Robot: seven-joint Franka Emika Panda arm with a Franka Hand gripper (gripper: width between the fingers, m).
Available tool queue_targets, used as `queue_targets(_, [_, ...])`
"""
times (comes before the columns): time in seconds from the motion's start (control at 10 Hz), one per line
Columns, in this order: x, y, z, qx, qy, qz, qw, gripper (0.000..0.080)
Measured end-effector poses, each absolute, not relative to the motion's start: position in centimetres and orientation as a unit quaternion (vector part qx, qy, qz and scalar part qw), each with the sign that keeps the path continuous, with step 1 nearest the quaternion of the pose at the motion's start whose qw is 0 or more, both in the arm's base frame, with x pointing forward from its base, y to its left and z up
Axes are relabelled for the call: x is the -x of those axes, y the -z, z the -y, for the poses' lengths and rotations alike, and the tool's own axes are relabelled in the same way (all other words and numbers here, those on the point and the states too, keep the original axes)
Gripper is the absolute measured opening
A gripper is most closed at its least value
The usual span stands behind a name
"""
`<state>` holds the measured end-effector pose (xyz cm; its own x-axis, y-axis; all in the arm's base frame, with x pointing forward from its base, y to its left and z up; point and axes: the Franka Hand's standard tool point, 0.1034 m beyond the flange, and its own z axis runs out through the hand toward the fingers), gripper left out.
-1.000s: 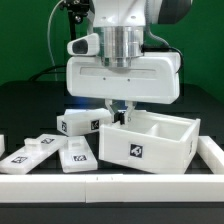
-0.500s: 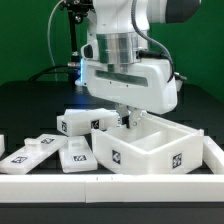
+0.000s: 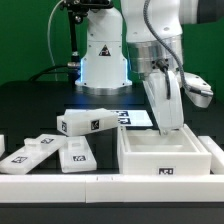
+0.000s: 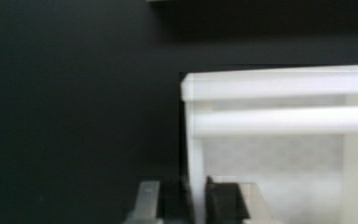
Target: Assemble cabinet
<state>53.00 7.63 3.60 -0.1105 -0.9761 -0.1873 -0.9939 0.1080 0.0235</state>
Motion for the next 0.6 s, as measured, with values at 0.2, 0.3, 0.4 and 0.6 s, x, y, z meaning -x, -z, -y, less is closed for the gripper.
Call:
queue_targets(0.2, [-53.0,-3.6,-7.7,0.668,-0.071,-0.739,0.063,0.0028])
queue_targets(0.3, [-53.0,-3.6,-7.9,0.67,-0.071,-0.736,0.062,0.0028])
queue_targets(0.4, [-53.2,-3.6,-8.8,0.682,-0.07,-0.726,0.058,0.0028])
queue_targets(0.6, [-53.4,-3.6,-10.4,0.691,-0.08,-0.717,0.051,0.0028])
